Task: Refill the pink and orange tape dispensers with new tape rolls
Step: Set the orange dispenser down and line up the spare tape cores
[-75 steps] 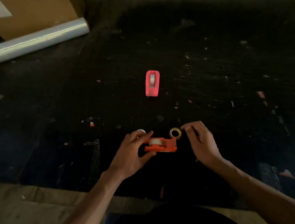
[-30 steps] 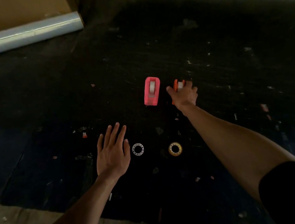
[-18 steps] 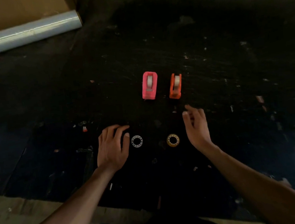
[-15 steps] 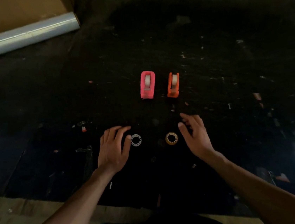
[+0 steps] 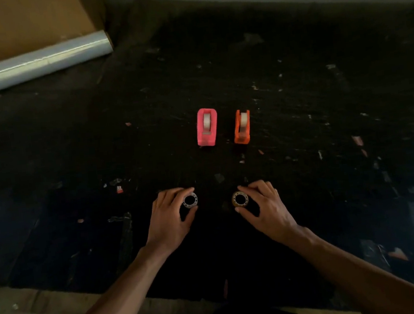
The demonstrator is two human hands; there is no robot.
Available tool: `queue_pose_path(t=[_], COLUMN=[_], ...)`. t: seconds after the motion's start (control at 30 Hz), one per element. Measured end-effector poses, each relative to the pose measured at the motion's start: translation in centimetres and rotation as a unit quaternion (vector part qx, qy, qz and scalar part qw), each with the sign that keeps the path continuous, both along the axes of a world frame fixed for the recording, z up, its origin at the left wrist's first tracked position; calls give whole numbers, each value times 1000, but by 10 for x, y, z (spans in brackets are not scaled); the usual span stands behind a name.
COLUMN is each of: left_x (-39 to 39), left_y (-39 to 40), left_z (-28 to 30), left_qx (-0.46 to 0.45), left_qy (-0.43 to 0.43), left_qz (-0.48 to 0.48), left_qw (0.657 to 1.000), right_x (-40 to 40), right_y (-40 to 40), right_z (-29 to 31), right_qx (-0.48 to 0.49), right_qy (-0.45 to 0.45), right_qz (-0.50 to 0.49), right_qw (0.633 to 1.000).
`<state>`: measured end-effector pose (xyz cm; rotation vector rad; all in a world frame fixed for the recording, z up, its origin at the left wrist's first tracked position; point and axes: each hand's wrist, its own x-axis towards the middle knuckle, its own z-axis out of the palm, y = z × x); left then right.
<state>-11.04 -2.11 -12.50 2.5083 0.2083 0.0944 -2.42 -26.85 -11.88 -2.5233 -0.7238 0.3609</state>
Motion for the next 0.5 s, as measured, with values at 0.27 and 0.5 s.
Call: queue_pose_path(t=[0.27, 0.5], left_x=[43, 100], left_y=[38, 96], left_z=[21, 32], left_qx=[-36, -88], left_qy=[1, 21], left_qz=[82, 110], left_qw=[996, 990], right_x=[28, 71], right_y=[60, 154], right_z=[19, 43], right_qx=[62, 72], right_qy=[69, 105], right_qz=[13, 11], right_qw=[996, 992])
